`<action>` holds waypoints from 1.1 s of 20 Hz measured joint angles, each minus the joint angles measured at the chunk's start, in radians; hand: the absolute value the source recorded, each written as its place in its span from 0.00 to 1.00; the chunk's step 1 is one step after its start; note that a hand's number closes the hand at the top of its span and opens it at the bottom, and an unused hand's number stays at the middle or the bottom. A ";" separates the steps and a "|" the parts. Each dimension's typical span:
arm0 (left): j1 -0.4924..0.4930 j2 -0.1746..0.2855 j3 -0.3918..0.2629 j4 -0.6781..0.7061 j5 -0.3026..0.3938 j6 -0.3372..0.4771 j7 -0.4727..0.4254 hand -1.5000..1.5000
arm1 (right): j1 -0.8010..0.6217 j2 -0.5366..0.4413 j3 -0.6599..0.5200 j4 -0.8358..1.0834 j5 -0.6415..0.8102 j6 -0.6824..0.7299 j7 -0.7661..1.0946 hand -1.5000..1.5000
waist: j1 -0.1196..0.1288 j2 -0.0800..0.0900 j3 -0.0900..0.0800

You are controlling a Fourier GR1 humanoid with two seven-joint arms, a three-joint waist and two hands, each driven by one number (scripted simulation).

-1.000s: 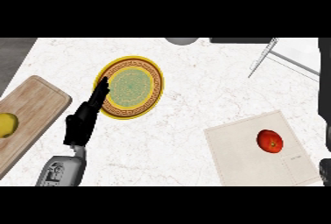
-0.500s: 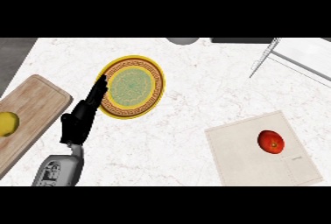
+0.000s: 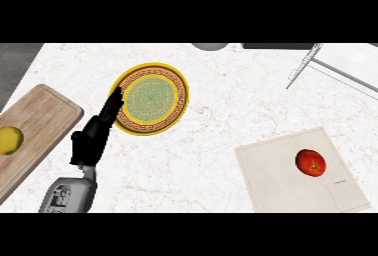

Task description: Pick the cupcake from the placemat and place it in the tiered shelf

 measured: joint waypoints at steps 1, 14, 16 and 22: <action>0.005 -0.006 -0.010 -0.007 -0.007 0.004 0.002 0.50 | 0.000 -0.006 -0.015 0.013 -0.025 -0.039 -0.024 1.00 | 0.002 0.000 0.000; -0.007 -0.010 -0.010 -0.019 -0.014 0.003 0.028 0.50 | 0.012 -0.113 -0.096 0.240 -0.169 -0.229 -0.169 0.00 | -0.002 -0.001 -0.002; -0.007 -0.004 -0.004 -0.018 -0.008 -0.004 0.028 0.50 | 0.034 -0.136 -0.098 0.261 -0.119 -0.229 -0.106 0.00 | -0.004 -0.002 -0.002; 0.023 -0.015 -0.010 -0.026 -0.016 0.005 0.018 0.50 | 0.077 -0.124 -0.088 0.208 -0.052 -0.203 0.028 0.00 | -0.011 -0.006 -0.002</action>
